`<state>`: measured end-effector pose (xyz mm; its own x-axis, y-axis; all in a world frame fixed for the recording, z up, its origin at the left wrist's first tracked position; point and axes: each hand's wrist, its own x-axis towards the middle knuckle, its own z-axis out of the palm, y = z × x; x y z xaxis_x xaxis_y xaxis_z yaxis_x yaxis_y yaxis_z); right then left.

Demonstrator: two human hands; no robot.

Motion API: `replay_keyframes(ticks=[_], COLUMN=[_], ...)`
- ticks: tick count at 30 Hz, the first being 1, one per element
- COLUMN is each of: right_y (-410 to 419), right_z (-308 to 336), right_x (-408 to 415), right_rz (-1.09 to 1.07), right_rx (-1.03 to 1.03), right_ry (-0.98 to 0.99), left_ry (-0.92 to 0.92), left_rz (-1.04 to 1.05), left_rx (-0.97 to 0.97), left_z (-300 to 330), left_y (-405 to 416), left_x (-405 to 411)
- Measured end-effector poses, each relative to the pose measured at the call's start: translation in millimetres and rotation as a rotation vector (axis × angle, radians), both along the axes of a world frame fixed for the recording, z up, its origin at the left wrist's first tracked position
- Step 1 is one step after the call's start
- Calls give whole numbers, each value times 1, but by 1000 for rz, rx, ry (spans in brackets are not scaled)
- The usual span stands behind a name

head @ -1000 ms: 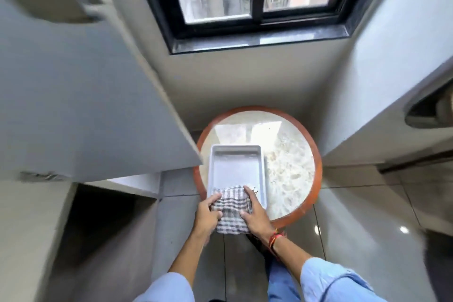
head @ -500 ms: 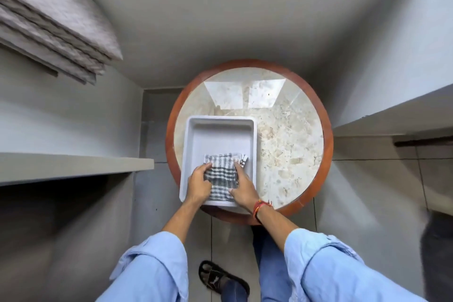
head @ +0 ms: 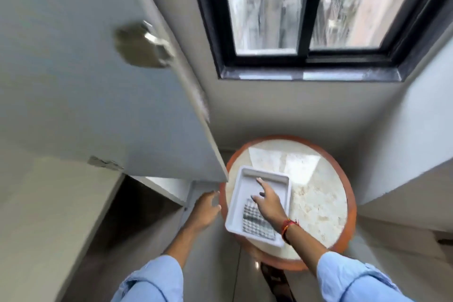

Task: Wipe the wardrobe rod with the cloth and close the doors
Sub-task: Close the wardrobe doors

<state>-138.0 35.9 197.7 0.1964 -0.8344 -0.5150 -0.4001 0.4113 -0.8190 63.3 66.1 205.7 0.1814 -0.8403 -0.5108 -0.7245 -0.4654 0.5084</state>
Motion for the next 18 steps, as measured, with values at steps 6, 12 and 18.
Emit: replay_keyframes(ticks=[6,12,18], right_y=[-68,-58,-3], right_z=[237,450,499], right_x=[40,75,103], right_rz=[-203,42,84], right_rx=[-406,-846,-992], right_ry=[-459,-722,-719], left_ry=[-235,-566,-747], left_rz=[13,4,19], left_rx=[-430,-1055,-1284], left_z=[145,310,430], left_y=[15,35,84], left_x=[38,41,32])
